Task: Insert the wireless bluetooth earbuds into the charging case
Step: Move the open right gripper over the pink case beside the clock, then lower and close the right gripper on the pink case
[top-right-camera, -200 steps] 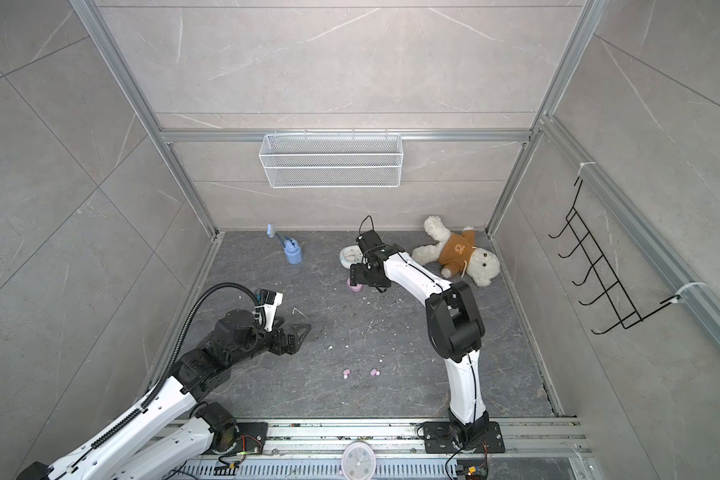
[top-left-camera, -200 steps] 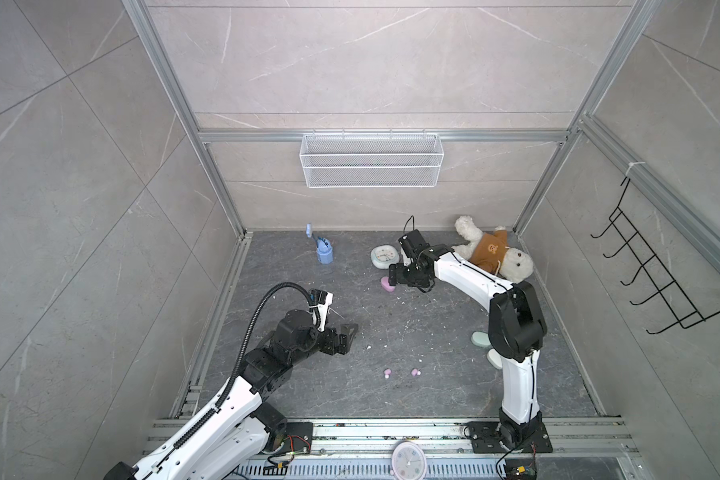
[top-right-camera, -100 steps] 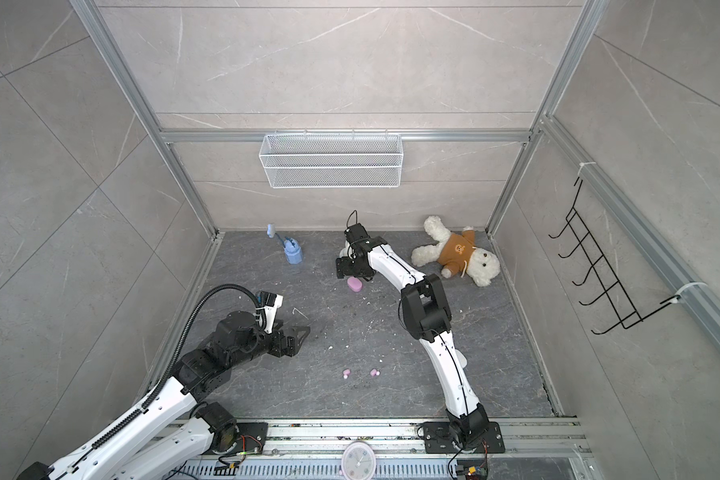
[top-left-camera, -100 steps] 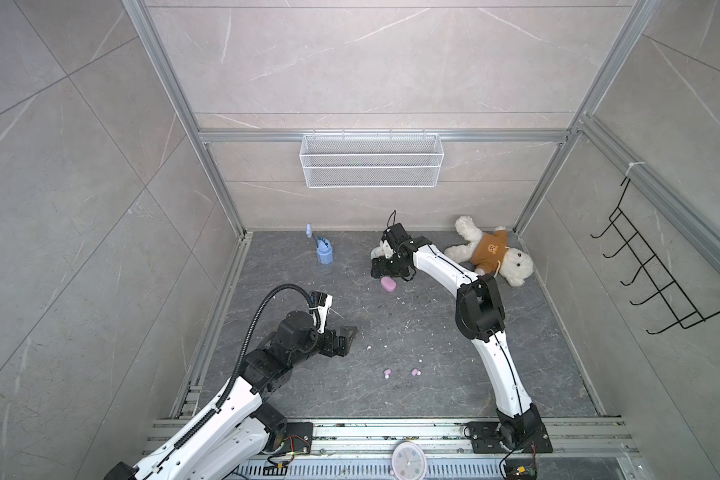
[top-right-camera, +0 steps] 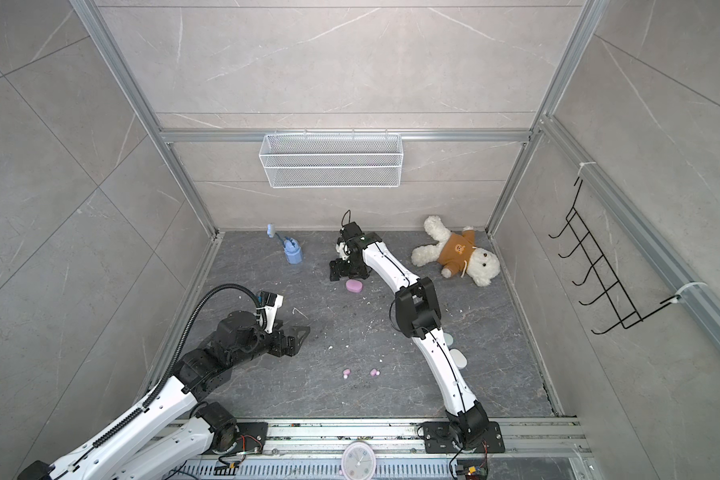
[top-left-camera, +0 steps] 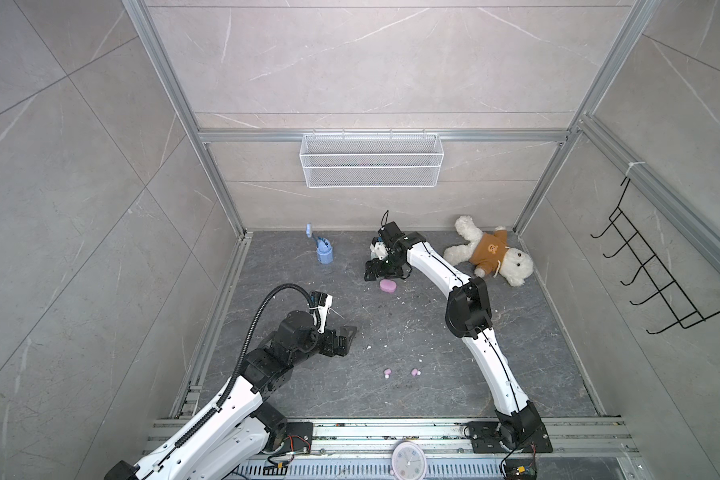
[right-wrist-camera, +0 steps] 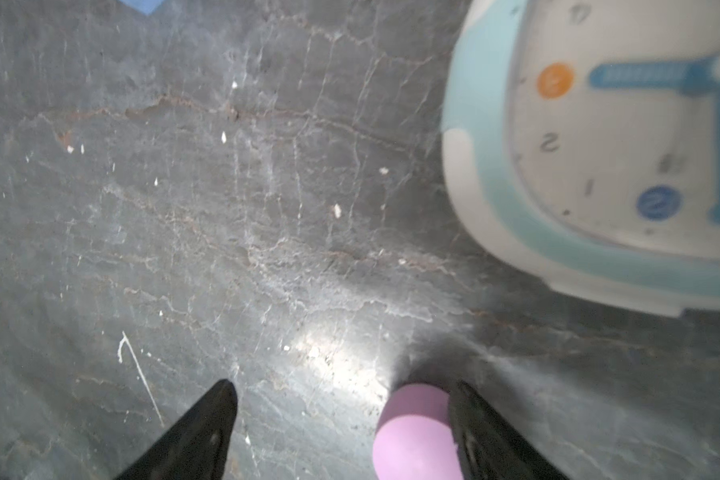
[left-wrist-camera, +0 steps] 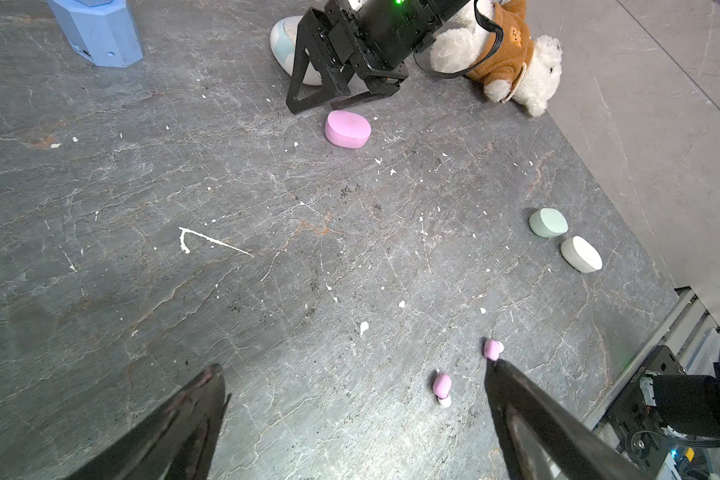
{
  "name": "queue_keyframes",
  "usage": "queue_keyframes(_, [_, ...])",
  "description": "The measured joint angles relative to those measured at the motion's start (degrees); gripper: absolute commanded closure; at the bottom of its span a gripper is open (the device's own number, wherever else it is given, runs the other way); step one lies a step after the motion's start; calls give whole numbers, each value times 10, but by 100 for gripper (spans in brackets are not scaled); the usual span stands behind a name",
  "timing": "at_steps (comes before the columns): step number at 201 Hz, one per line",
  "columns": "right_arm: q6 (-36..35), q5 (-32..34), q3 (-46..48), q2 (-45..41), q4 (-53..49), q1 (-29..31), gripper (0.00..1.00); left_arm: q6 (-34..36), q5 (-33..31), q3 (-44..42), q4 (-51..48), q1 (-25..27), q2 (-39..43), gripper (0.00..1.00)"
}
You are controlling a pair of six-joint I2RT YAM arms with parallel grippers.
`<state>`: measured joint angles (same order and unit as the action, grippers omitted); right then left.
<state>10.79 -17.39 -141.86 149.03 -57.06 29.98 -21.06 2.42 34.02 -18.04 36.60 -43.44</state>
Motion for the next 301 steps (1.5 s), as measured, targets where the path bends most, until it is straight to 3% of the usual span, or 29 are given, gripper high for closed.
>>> queue_keyframes(47, [-25, 2, -83, 24, -80, 24, 16, 0, -6, 0, -1, 0, 3, 0])
queue_keyframes(97, [-33, 79, -75, -1, -90, 35, 6, 0, -8, 0, -2, 0, 9, 0])
queue_keyframes(139, [-104, 126, -84, -7, -128, 27, 3, 0, -8, 0, -3, 0, 11, 0])
queue_keyframes(212, [-167, 147, -156, 44, -191, 15, 3, 0, -8, 0, -3, 0, 11, 0])
queue_keyframes(277, [-186, 146, -157, 65, -197, 15, 5, 0, -7, 0, -3, 0, 11, 0])
queue_keyframes(301, [-187, 147, -161, 67, -197, 15, 11, 0, -7, 0, -3, 0, 9, 0])
